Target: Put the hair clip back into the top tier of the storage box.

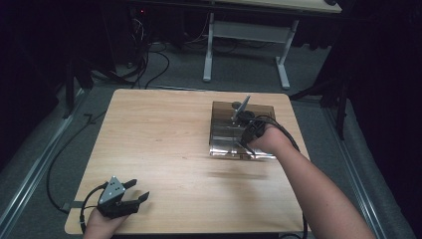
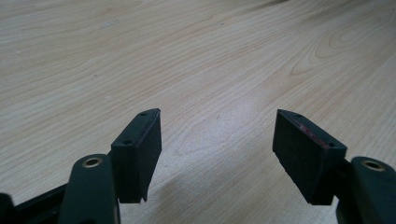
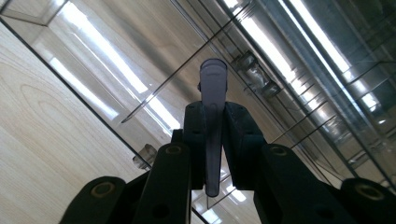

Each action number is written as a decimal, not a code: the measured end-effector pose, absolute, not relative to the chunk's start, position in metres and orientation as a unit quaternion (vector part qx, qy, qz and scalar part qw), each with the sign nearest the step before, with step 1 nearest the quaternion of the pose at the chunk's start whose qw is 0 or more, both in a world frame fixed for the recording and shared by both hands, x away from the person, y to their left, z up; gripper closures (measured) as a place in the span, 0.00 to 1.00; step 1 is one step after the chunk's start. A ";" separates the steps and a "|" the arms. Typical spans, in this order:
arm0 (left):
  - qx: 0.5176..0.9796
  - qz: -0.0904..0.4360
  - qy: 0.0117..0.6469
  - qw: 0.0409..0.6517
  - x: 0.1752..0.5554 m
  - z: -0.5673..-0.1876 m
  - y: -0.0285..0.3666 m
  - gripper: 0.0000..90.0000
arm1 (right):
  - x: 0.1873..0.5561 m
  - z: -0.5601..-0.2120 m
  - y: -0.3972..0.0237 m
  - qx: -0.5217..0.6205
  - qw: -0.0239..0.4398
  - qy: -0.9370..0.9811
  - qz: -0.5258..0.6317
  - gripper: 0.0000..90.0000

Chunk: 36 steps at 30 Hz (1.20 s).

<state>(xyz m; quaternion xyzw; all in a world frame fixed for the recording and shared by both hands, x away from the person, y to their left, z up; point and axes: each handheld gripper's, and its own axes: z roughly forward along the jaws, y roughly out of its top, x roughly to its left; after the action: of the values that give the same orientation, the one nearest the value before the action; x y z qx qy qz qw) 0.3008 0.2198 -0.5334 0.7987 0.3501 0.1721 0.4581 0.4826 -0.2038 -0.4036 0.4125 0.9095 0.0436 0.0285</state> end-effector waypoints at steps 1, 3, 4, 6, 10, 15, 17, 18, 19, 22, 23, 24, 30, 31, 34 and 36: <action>0.799 0.172 0.350 0.458 0.301 -0.533 0.220 0.37 | 0.483 -0.405 -0.204 0.414 0.027 0.909 0.043 0.88; 0.799 0.173 0.350 0.458 0.301 -0.533 0.220 0.37 | 0.482 -0.408 -0.204 0.415 0.026 0.909 0.041 0.88; 0.799 0.173 0.350 0.458 0.301 -0.533 0.220 0.37 | 0.482 -0.410 -0.205 0.413 0.026 0.909 0.040 0.88; 0.799 0.172 0.350 0.458 0.301 -0.533 0.220 0.37 | 0.482 -0.413 -0.205 0.414 0.024 0.909 0.039 0.88; 0.799 0.172 0.350 0.458 0.301 -0.533 0.220 0.37 | 0.484 -0.415 -0.206 0.413 0.022 0.910 0.043 0.88; 0.800 0.173 0.349 0.457 0.301 -0.533 0.220 0.37 | 0.484 -0.419 -0.204 0.412 0.022 0.910 0.041 0.88; 0.801 0.172 0.348 0.456 0.301 -0.533 0.220 0.37 | 0.484 -0.420 -0.204 0.413 0.022 0.910 0.039 0.87; 0.801 0.172 0.348 0.456 0.301 -0.533 0.220 0.37 | 0.484 -0.420 -0.204 0.418 0.021 0.907 0.039 0.85; 0.801 0.171 0.349 0.456 0.301 -0.533 0.220 0.37 | 0.484 -0.419 -0.203 0.423 0.019 0.905 0.039 0.85; 0.800 0.172 0.348 0.457 0.301 -0.533 0.220 0.37 | 0.485 -0.419 -0.204 0.414 0.021 0.909 0.042 0.84; 0.800 0.171 0.349 0.458 0.301 -0.533 0.220 0.37 | 0.483 -0.417 -0.203 0.425 0.019 0.904 0.042 0.83; 0.800 0.171 0.349 0.458 0.301 -0.533 0.220 0.37 | 0.484 -0.416 -0.203 0.418 0.023 0.907 0.043 0.82; 0.800 0.172 0.349 0.458 0.301 -0.533 0.220 0.37 | 0.479 -0.403 -0.205 0.425 0.026 0.903 0.054 0.81; 0.799 0.172 0.349 0.458 0.301 -0.533 0.220 0.37 | 0.478 -0.402 -0.205 0.427 0.024 0.902 0.054 0.81; 0.799 0.172 0.349 0.458 0.301 -0.533 0.220 0.37 | 0.473 -0.397 -0.208 0.433 0.018 0.899 0.055 0.82; 0.800 0.172 0.349 0.457 0.301 -0.533 0.220 0.37 | 0.468 -0.394 -0.209 0.436 0.017 0.898 0.055 0.82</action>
<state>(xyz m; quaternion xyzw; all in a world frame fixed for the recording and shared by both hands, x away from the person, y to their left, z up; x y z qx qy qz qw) 0.3005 0.2198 -0.5332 0.7998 0.3489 0.1718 0.4573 0.4678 -0.2094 -0.3945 0.4362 0.8980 0.0547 0.0167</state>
